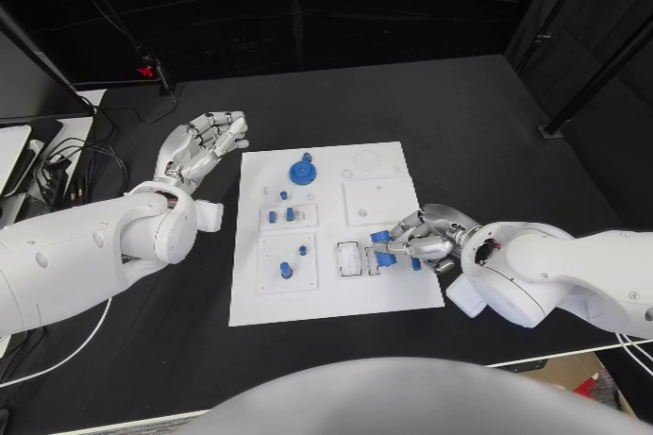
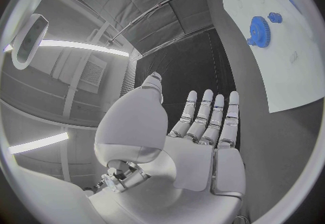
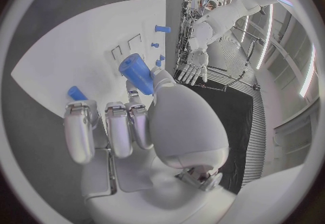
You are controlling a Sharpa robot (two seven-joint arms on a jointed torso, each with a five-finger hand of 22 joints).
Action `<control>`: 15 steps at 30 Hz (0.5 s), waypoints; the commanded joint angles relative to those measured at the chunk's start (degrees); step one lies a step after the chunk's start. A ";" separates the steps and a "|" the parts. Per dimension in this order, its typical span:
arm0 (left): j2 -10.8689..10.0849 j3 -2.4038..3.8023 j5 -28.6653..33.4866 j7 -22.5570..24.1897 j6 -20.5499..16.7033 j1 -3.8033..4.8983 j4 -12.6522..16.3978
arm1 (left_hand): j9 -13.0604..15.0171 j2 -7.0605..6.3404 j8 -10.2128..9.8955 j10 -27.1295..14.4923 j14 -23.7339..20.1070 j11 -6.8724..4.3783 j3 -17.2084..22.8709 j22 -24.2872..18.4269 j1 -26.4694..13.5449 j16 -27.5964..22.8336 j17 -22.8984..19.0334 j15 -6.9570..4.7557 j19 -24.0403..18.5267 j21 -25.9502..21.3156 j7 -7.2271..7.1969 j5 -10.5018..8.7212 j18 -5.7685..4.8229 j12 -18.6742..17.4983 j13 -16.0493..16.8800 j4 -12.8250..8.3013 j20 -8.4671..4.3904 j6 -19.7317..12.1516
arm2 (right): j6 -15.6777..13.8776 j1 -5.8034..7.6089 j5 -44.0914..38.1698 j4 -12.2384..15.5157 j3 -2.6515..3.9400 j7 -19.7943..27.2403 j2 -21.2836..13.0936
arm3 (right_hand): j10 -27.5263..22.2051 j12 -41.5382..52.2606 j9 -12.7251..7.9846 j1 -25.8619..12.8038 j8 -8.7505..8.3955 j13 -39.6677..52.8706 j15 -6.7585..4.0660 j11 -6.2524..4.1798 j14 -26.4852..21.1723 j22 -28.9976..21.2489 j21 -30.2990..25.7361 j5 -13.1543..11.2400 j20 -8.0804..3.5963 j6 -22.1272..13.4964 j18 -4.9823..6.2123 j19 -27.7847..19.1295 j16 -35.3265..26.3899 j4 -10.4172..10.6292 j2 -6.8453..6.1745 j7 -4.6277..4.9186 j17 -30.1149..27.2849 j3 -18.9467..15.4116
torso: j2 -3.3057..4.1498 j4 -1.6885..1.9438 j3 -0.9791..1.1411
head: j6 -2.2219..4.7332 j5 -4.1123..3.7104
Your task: Assemble the parts on the task board
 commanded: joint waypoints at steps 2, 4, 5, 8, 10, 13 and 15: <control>0.13 0.05 0.02 6.96 0.43 0.06 -0.04 | -0.06 0.55 0.34 -0.36 -0.33 0.01 -0.09 -0.05 -0.20 0.35 -0.04 0.09 0.22 0.12 7.92 0.28 -0.07 0.19 -0.05 -0.04 -0.05 -0.36 | -1.94 0.39 1.58 -0.06 0.02 2.79 0.81 | 6.06 0.14 -0.09 -0.56 -0.63 15.08 -0.52 -0.52 5.95 15.09 0.19 0.12 -0.50 4.56 -0.41 5.84 0.14 0.62 0.16 -3.64 15.10 -0.07 | 0.03 0.28 0.01 | 0.01 -0.01; 0.17 0.05 0.02 6.95 0.44 0.06 -0.04 | -0.06 0.56 0.35 -0.36 -0.33 0.01 -0.10 0.01 -0.19 0.37 -0.06 0.09 0.26 0.13 7.92 0.28 -0.07 0.21 -0.05 -0.04 -0.05 -0.36 | -1.93 0.48 0.71 -0.22 0.02 2.51 1.20 | 6.06 0.14 -0.23 -0.85 -1.16 15.08 -0.63 -0.70 5.95 15.09 0.19 0.25 -0.61 5.31 -0.41 5.84 0.14 1.05 0.19 -3.80 15.10 -0.20 | 0.06 0.16 0.03 | 0.01 0.31; 0.18 0.05 0.02 6.95 0.44 0.06 -0.05 | -0.06 0.56 0.35 -0.36 -0.33 0.01 -0.10 0.01 -0.19 0.37 -0.06 0.09 0.26 0.13 7.92 0.28 -0.07 0.21 -0.05 -0.04 -0.05 -0.36 | -1.91 0.51 -0.07 -0.29 0.02 2.20 1.42 | 6.06 0.14 -0.28 -1.02 -1.39 15.08 -0.69 -0.75 5.95 15.09 0.19 0.29 -0.65 5.63 -0.41 5.84 0.14 1.26 0.20 -3.86 15.10 -0.28 | 0.05 0.04 0.01 | 0.01 0.51; 0.24 0.05 0.03 6.92 0.41 0.06 -0.14 | -0.06 0.56 0.35 -0.36 -0.33 0.01 -0.10 0.01 -0.19 0.37 -0.06 0.09 0.26 0.13 7.92 0.28 -0.07 0.21 -0.05 -0.04 -0.05 -0.36 | -1.67 0.57 -3.71 -0.56 0.02 0.29 2.28 | 6.06 0.14 -0.46 -1.87 -2.16 15.08 -0.82 -0.89 5.95 15.09 0.19 0.01 -0.76 6.54 -0.41 5.84 0.14 2.17 0.25 -4.02 15.10 -0.67 | 0.05 -0.02 -0.04 | 0.01 0.72; 0.29 0.05 0.03 6.91 0.45 0.06 -0.20 | -0.06 0.56 0.35 -0.36 -0.33 0.01 -0.10 0.01 -0.19 0.37 -0.06 0.09 0.26 0.13 7.92 0.28 -0.07 0.21 -0.05 -0.04 -0.05 -0.36 | -1.26 0.59 -6.21 -0.81 0.02 -1.39 2.94 | 6.06 0.14 -0.56 -2.49 -2.64 15.08 -0.88 -0.96 5.95 15.09 0.19 -0.09 -0.83 7.03 -0.41 5.84 0.14 2.88 0.44 -4.08 15.10 -0.93 | 0.05 0.00 -0.04 | 0.01 0.71; 0.43 0.05 0.03 6.89 0.55 0.06 -0.27 | -0.06 0.58 0.37 -0.36 -0.34 0.01 -0.11 -0.06 -0.18 0.39 -0.09 0.09 0.21 0.12 7.92 0.29 -0.07 0.25 -0.06 -0.04 -0.05 -0.37 | -0.14 0.60 -9.92 -1.30 0.02 -4.31 4.07 | 6.06 0.14 -0.69 -3.05 -3.32 15.08 -0.94 -1.03 5.95 15.09 0.19 -0.15 -0.90 7.57 -0.41 5.84 0.14 3.65 0.70 -4.15 15.10 -1.23 | 0.09 0.06 -0.02 | 0.01 0.82; 0.50 0.05 0.03 6.87 0.59 0.06 -0.31 | -0.06 0.59 0.38 -0.36 -0.34 0.01 -0.11 -0.12 -0.18 0.40 -0.10 0.09 0.17 0.11 7.92 0.30 -0.07 0.25 -0.06 -0.04 -0.05 -0.37 | 0.63 0.60 -11.39 -1.60 0.02 -5.74 4.59 | 6.06 0.14 -0.73 -3.13 -3.55 15.08 -0.95 -1.06 5.95 15.09 0.19 -0.10 -0.92 7.76 -0.41 5.84 0.14 3.84 0.86 -4.19 15.10 -1.27 | 0.09 0.08 0.03 | 0.01 0.99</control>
